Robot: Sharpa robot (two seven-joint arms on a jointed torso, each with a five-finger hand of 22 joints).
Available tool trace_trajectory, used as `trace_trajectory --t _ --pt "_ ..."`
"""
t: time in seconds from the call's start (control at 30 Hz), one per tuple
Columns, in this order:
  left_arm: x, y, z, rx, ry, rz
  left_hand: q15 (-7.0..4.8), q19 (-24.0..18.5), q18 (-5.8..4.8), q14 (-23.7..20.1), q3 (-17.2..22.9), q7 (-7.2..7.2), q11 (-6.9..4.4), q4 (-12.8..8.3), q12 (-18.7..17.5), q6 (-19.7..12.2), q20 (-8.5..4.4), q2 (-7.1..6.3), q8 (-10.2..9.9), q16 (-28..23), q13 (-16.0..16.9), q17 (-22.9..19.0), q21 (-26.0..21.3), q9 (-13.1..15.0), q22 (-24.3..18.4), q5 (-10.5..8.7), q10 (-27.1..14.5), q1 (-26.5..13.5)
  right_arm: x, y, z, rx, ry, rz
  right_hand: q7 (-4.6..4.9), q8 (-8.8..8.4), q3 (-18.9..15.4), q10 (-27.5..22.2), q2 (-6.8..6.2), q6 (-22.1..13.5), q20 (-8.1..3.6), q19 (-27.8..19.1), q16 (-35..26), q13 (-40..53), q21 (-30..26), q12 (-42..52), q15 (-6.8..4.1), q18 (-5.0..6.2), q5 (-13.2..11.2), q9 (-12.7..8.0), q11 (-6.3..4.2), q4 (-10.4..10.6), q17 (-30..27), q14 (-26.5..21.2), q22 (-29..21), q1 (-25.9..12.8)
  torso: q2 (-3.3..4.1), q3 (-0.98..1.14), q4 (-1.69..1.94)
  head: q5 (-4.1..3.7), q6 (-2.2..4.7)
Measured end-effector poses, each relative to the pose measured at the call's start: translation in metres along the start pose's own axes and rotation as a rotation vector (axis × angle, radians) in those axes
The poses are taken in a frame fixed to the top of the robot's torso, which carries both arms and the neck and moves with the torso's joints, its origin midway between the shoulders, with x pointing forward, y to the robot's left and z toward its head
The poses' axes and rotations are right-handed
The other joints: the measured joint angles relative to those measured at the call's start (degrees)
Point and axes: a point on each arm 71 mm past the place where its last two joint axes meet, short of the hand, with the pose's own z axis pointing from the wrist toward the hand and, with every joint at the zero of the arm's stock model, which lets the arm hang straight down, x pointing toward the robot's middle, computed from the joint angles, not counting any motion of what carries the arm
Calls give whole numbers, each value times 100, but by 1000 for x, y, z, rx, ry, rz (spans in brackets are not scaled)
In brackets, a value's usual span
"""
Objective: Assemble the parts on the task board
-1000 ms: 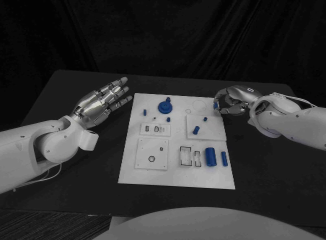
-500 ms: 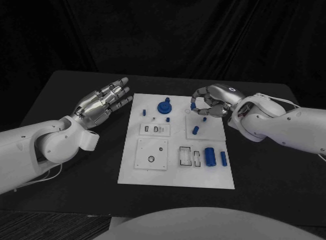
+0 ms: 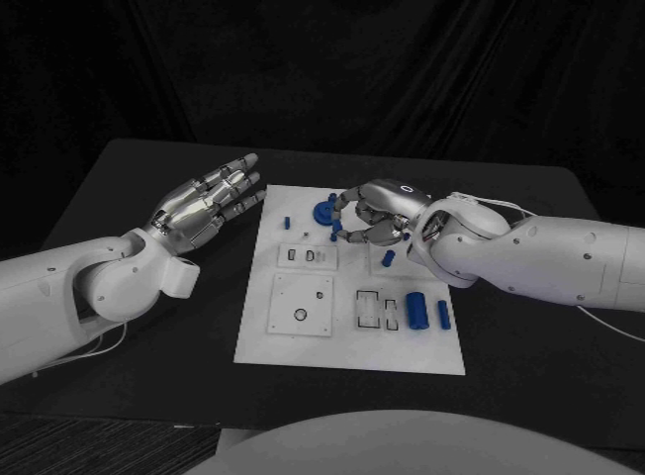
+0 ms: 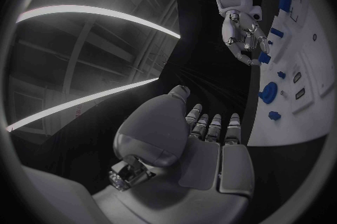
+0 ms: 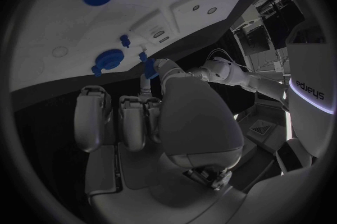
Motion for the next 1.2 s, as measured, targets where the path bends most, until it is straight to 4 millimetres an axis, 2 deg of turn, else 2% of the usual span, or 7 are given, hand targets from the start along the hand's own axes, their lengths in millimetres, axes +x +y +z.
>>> trace_trajectory --t 0.4,1.2 --pt "1 1 2 -1 5 -1 0 0 0 0 16 0 0 16 0 0 0 0 0 0 -1 1 0 0 0 0 0 0 24 9 11 9 84 9 22 -24 26 21 -1 -22 0 0 -23 0 -84 0 0 0 0 -26 21 -26 0 0 -1 1 15 3 5 -10 1" --pt "2 2 4 -6 15 -6 0 20 0 0 32 0 0 0 0 0 20 0 0 0 2 4 0 0 1 0 0 0 33 5 11 46 137 -6 42 -30 66 0 -2 -42 0 0 -47 0 -151 0 0 0 -25 -44 42 -66 0 0 -1 2 15 9 -11 1 0"
